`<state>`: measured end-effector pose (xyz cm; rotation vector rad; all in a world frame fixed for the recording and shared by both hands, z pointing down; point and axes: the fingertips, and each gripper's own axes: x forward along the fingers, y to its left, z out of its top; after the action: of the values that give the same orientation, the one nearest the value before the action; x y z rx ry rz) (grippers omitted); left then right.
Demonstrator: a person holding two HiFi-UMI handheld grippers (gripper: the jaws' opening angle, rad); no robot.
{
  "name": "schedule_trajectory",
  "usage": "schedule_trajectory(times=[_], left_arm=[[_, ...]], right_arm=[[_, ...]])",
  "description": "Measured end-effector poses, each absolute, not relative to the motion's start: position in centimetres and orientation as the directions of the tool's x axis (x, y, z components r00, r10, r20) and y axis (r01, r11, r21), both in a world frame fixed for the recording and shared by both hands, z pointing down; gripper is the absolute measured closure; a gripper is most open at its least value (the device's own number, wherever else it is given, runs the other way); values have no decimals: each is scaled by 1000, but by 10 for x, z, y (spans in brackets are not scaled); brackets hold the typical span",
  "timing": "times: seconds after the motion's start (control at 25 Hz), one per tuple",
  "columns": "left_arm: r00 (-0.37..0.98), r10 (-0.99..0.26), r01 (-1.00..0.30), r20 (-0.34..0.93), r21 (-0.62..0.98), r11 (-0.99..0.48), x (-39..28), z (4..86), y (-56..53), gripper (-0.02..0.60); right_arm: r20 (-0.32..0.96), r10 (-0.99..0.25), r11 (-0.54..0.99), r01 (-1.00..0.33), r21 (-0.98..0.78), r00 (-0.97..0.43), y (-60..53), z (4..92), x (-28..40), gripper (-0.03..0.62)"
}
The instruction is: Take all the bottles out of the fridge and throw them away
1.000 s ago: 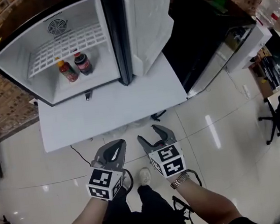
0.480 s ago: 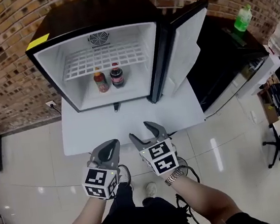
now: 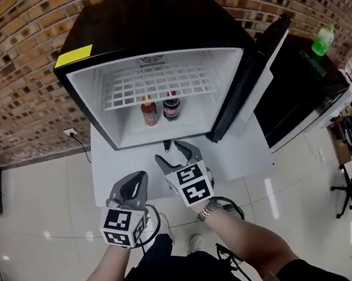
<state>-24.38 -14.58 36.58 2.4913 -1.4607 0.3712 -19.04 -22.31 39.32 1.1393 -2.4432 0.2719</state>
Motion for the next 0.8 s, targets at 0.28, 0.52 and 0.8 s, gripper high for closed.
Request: schedule_trajectory(times=[0.28,0.52,0.8], left_arm=[[482,-806,-868,344,61,-493,-278,372,-176,577],[498,-787,-856,364,62,-513,-297,379,-194,577],[522,-766,-839,375,66,-540,-310,385,-210,577]], right_arm=[[481,-712,588,-809,10,-512,-283,409,-220,321],[504,-728,542,-840,8,-465,-323,423,-235,321],[534,-741,494,-869,19,-409,-360,442,-245,319]])
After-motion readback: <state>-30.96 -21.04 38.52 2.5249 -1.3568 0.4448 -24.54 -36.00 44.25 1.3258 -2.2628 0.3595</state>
